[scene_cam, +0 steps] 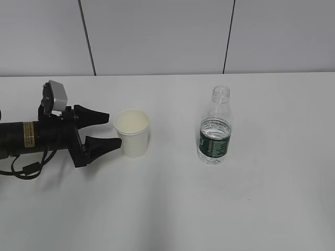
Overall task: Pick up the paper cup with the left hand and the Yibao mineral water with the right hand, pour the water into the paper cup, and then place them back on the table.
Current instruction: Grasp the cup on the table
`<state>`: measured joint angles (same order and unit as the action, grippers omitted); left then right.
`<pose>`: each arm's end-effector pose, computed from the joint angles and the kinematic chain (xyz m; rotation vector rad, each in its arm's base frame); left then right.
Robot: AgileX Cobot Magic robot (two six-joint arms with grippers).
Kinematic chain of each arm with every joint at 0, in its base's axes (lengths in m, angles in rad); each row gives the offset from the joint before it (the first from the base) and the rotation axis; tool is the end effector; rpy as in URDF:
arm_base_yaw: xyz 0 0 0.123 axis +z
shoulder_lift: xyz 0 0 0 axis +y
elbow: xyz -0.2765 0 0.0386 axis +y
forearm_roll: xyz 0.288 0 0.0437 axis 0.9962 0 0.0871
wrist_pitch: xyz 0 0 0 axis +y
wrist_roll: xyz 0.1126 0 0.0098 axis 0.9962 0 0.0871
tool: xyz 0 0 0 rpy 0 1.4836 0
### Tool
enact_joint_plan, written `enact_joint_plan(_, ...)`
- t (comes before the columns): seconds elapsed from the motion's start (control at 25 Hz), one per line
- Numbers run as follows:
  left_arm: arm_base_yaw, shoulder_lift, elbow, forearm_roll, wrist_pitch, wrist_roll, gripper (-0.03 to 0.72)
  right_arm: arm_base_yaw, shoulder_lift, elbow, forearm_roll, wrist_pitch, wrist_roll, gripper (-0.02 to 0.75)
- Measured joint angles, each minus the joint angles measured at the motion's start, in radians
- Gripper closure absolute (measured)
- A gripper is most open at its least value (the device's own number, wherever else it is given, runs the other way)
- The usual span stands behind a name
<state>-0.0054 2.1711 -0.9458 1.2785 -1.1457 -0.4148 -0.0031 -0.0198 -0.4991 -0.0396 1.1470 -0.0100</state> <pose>0.3727 -0.1006 0.0433 1.0398 1.6039 -0.7751 0.0480 -0.0042 0.2787 -0.0029 2.1115 -0.0557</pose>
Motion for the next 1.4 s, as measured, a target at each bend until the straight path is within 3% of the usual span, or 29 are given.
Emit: enact_joint_plan(1.4, -0.134, 0.139, -0.123, -0.029, 0.0, -0.012, 0.095, 0.0, 0.0, 0.0, 0.0, 0.0, 0.0, 0.17)
